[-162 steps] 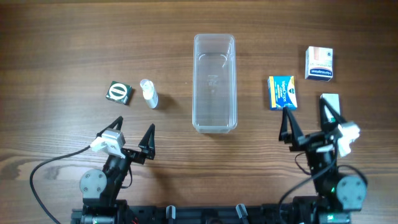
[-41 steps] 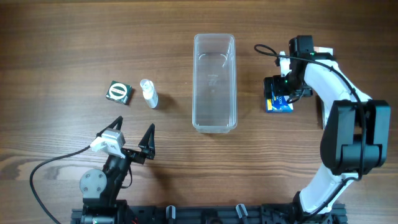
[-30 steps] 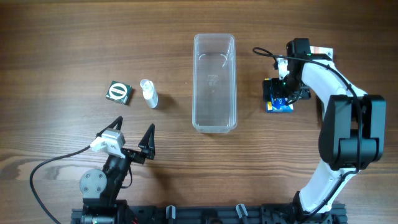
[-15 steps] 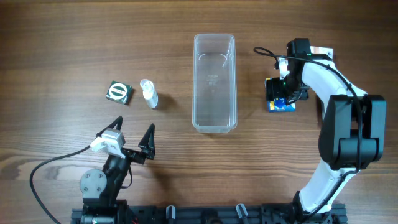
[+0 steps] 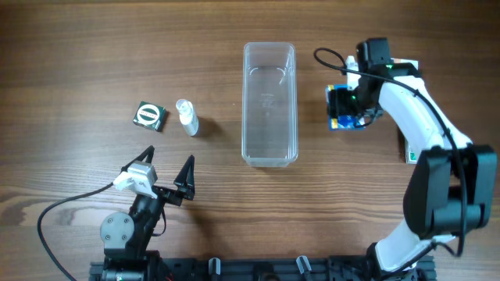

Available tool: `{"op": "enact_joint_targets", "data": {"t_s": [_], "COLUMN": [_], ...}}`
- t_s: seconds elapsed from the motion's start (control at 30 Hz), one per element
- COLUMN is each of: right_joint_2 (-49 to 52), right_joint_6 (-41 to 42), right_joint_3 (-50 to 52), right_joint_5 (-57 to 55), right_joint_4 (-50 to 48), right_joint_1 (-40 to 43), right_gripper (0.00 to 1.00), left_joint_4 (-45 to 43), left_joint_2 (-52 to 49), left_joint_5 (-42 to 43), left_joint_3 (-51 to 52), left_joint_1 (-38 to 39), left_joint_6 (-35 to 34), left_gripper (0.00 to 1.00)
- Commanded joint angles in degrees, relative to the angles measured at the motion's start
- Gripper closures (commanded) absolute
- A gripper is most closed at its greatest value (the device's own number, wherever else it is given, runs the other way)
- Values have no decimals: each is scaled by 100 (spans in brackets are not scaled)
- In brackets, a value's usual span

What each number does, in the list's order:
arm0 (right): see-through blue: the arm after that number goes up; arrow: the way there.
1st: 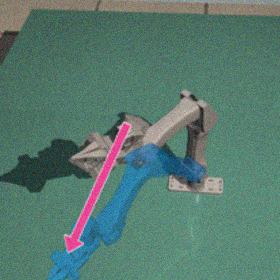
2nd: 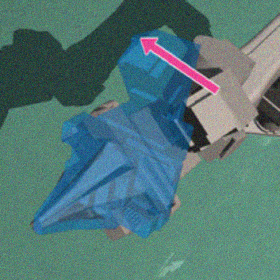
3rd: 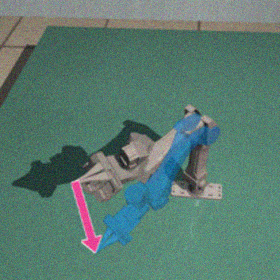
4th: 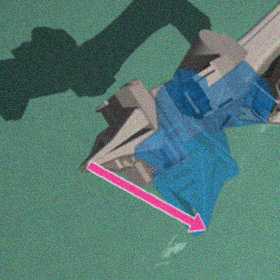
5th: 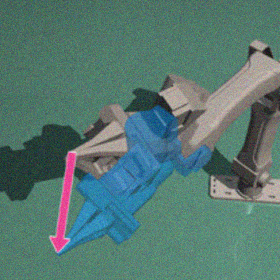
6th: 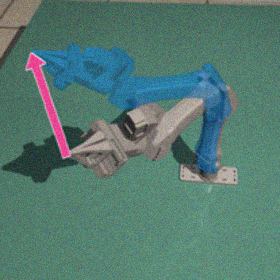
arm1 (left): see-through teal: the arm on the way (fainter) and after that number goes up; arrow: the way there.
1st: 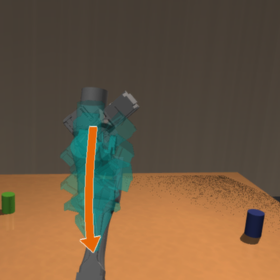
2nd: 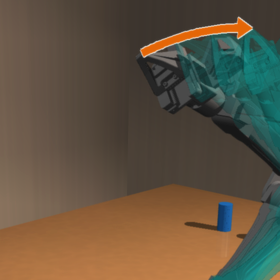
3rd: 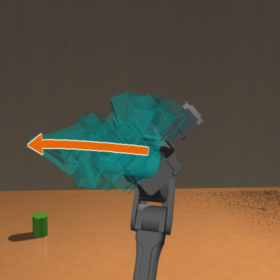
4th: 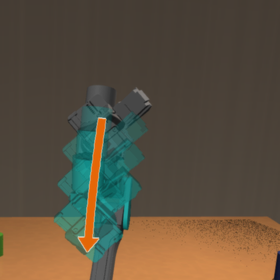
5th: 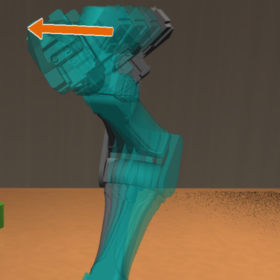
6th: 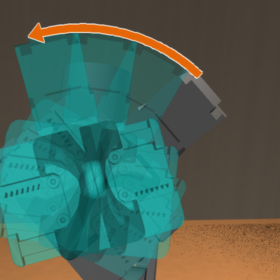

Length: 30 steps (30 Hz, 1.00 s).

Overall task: Pack container
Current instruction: 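Lift the VapoDrops box and carry it over the clear container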

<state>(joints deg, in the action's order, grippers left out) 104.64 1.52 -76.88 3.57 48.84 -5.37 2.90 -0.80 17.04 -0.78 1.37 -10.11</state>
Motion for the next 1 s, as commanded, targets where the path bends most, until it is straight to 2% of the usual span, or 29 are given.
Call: {"op": "enact_joint_targets", "data": {"t_s": [0.0, 0.13, 0.23, 0.6, 0.97], "right_joint_2": [-511, -553, -553, 96, 732], "right_joint_6": [439, 879, 1233, 2273, 2518], "right_joint_3": [-693, -1550, -1805, -1803, -1799], "right_joint_5": [251, 192, -256, -1132, -1307], "right_joint_4": [136, 455, 341, -299, -822], "right_joint_1": [-428, -970, -1344, -2135, -2358], "right_gripper": [23, 23, 23, 21, 21], "left_joint_4": [-13, -13, -13, -13, -13], "left_joint_2": [37, 37, 37, 37, 37], "left_joint_5": [-15, -15, -15, -15, -15], "left_joint_3": [46, 46, 46, 46, 46], "left_joint_1": [-42, -42, -42, -42, -42], "left_joint_6": [90, 90, 90, 90, 90], "left_gripper": [0, 0, 0, 0, 0]}}
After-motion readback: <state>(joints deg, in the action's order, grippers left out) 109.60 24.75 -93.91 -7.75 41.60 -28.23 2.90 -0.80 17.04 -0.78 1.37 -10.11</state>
